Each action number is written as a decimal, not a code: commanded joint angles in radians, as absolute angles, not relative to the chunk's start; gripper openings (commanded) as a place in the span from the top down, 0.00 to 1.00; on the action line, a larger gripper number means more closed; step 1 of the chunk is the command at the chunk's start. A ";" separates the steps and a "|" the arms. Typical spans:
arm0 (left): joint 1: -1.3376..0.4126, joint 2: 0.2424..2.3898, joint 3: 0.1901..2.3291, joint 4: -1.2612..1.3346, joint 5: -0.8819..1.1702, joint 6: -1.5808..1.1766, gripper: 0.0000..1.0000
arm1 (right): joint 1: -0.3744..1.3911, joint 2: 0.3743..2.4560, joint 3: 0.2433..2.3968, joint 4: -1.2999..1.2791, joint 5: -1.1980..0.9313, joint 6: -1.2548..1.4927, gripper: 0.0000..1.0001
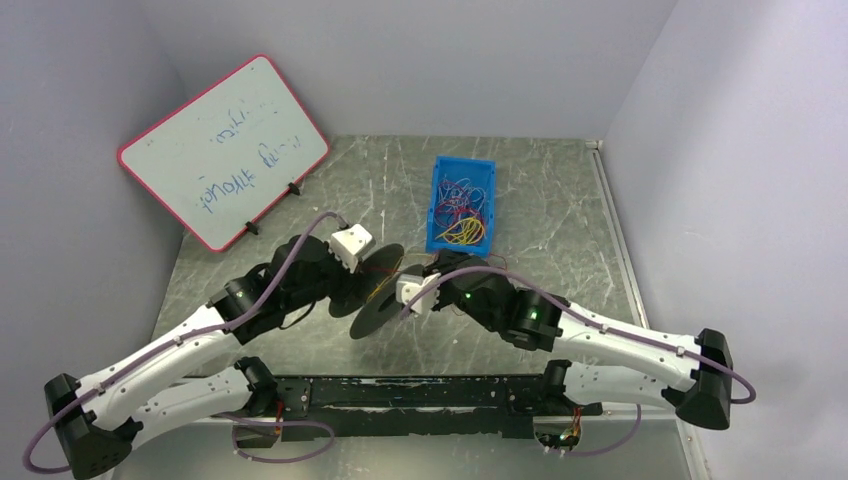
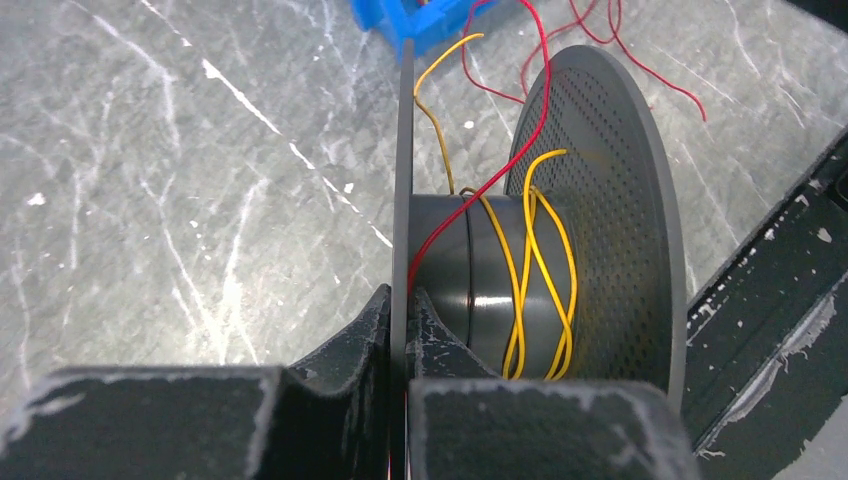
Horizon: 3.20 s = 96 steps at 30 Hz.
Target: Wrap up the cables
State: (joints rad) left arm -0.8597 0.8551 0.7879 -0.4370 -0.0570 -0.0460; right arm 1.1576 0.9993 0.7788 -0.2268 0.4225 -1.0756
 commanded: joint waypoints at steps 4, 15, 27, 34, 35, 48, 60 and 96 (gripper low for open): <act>-0.853 0.788 0.791 -0.356 -0.169 -0.067 0.93 | 1.053 0.906 0.761 -0.052 0.369 -0.662 0.60; -0.854 0.745 0.802 -0.356 -0.198 -0.076 0.93 | 0.816 1.009 0.748 -0.093 0.278 0.061 0.40; -0.853 0.752 0.910 -0.387 -0.246 -0.110 0.93 | 0.704 1.093 0.570 0.076 -0.048 0.290 0.39; -0.854 0.766 0.978 -0.416 -0.242 -0.125 0.93 | 0.702 1.176 0.512 0.140 -0.082 0.347 0.40; -0.853 0.767 0.983 -0.417 -0.244 -0.126 0.93 | 0.702 1.185 0.504 0.152 -0.089 0.348 0.40; -0.853 0.776 1.037 -0.436 -0.279 -0.123 0.93 | 0.703 1.287 0.467 0.258 -0.235 0.310 0.42; -0.853 0.790 1.077 -0.441 -0.372 -0.162 0.93 | 0.704 1.279 0.423 0.289 -0.321 0.316 0.61; -0.853 1.000 1.134 -0.340 -0.776 -0.357 0.93 | 1.198 1.198 0.483 0.202 0.018 0.431 1.00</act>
